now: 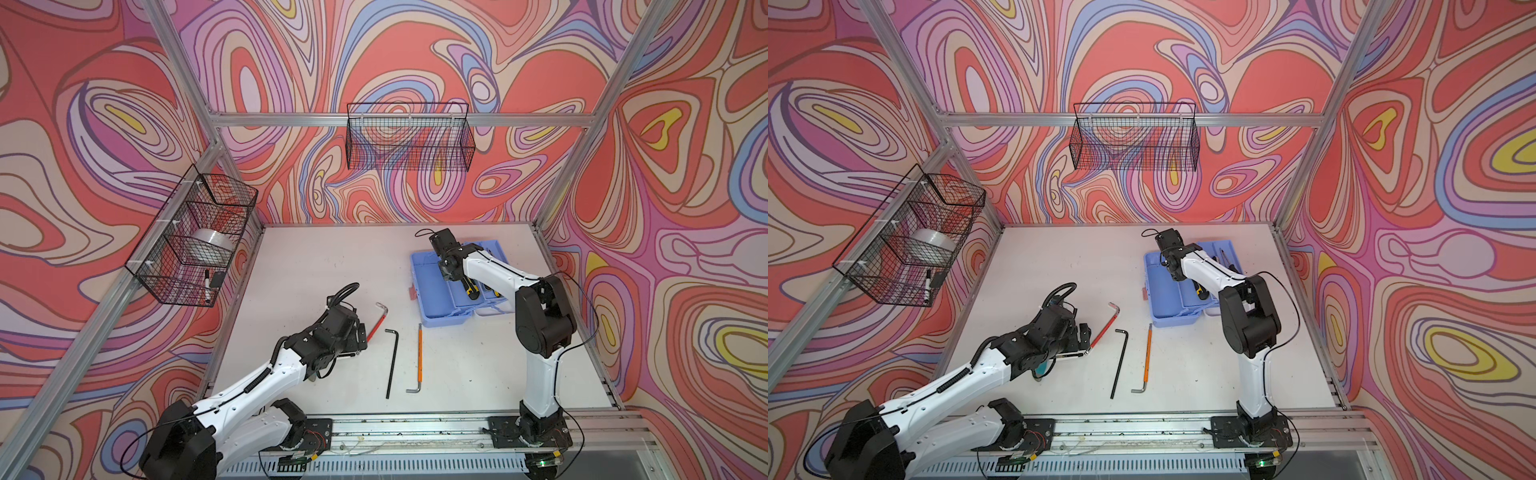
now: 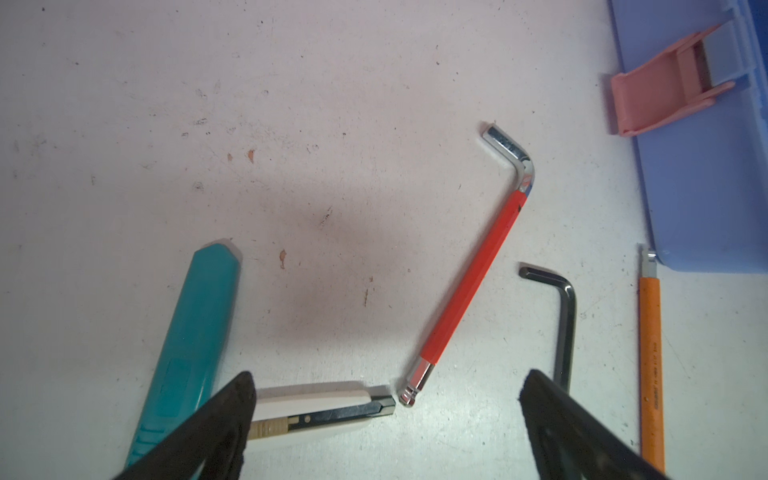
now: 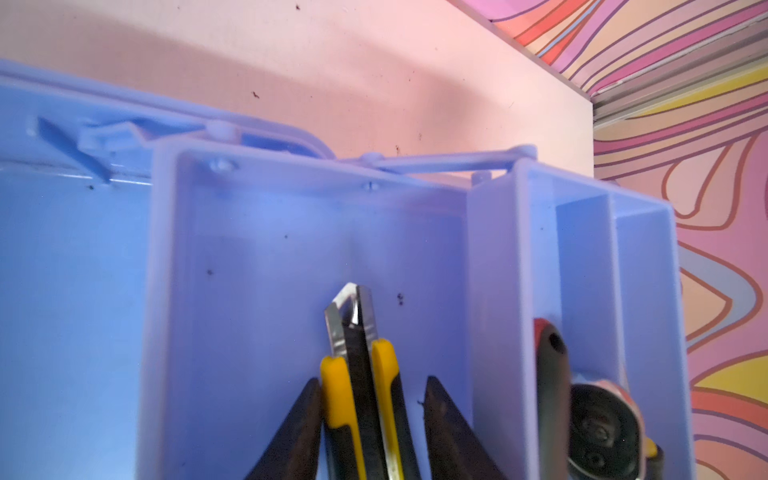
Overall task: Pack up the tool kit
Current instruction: 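Lower the utility knife into the middle tray and open the right gripper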
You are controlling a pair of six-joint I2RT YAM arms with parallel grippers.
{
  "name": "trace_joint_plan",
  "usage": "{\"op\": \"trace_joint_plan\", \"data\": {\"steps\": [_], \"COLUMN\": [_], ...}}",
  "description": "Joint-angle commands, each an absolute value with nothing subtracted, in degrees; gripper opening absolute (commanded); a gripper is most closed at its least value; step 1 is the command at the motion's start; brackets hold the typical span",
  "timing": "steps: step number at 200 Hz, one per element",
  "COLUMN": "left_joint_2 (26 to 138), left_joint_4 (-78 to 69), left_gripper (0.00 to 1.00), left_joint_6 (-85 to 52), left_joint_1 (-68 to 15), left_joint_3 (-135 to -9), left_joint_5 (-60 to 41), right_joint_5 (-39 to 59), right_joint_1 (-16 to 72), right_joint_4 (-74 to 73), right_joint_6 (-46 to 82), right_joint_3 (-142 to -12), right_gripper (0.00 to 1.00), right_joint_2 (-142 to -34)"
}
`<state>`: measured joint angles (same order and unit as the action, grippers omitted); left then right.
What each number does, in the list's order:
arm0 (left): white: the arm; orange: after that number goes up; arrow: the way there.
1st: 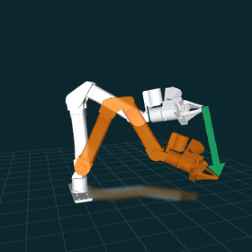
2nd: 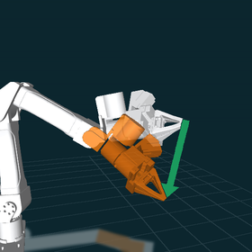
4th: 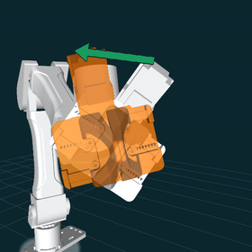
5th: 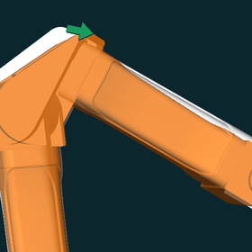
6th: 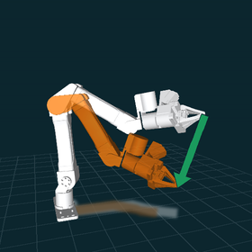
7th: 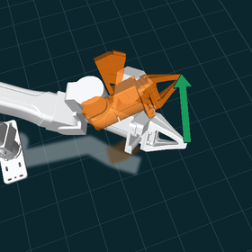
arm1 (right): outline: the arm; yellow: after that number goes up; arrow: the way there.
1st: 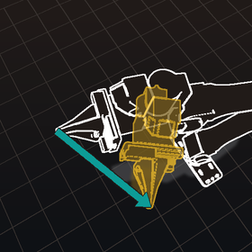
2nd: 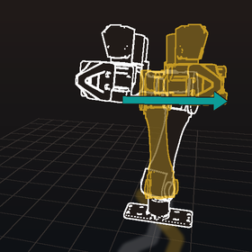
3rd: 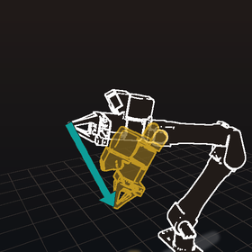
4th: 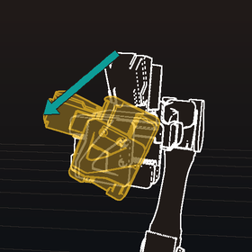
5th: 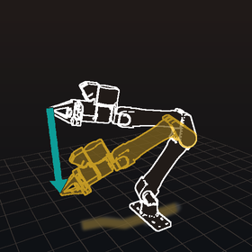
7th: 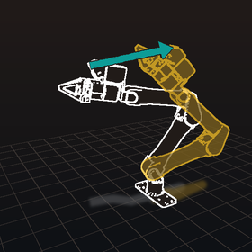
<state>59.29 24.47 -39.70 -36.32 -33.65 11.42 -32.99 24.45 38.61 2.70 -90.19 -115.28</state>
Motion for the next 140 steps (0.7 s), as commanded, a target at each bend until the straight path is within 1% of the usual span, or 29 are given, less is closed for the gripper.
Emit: {"op": "trace_joint_plan", "data": {"steps": [1,37,69,126,140], "left_joint_2": [59.2,59.4,59.0,59.1,59.1], "left_joint_4": [26.2,26.7,28.0,29.6,29.4], "left_gripper": [1.00,1.00,1.00,1.00,0.98], "left_joint_6": [-40.6,-40.5,-41.1,-39.9,-39.2], "left_joint_1": [-35.9,-35.9,-35.6,-34.9,-34.8], "left_joint_3": [-34.0,-34.5,-34.8,-34.3,-33.4], "left_joint_5": [12.4,12.7,14.3,13.8,13.2], "right_joint_5": [-35.8,-37.5,-35.9,-30.4,-29.2], "right_joint_1": [24.2,23.8,23.8,23.8,23.8], "right_joint_4": [39.4,39.8,39.6,38.9,38.2], "right_joint_6": [2.0,2.3,3.0,5.4,5.5], "right_joint_3": [-90.8,-90.9,-91.1,-91.6,-91.3], "right_gripper": [0.42,0.41,0.43,0.52,0.54], "right_joint_2": [-116.3,-116.2,-114.4,-110.0,-108.7]}}
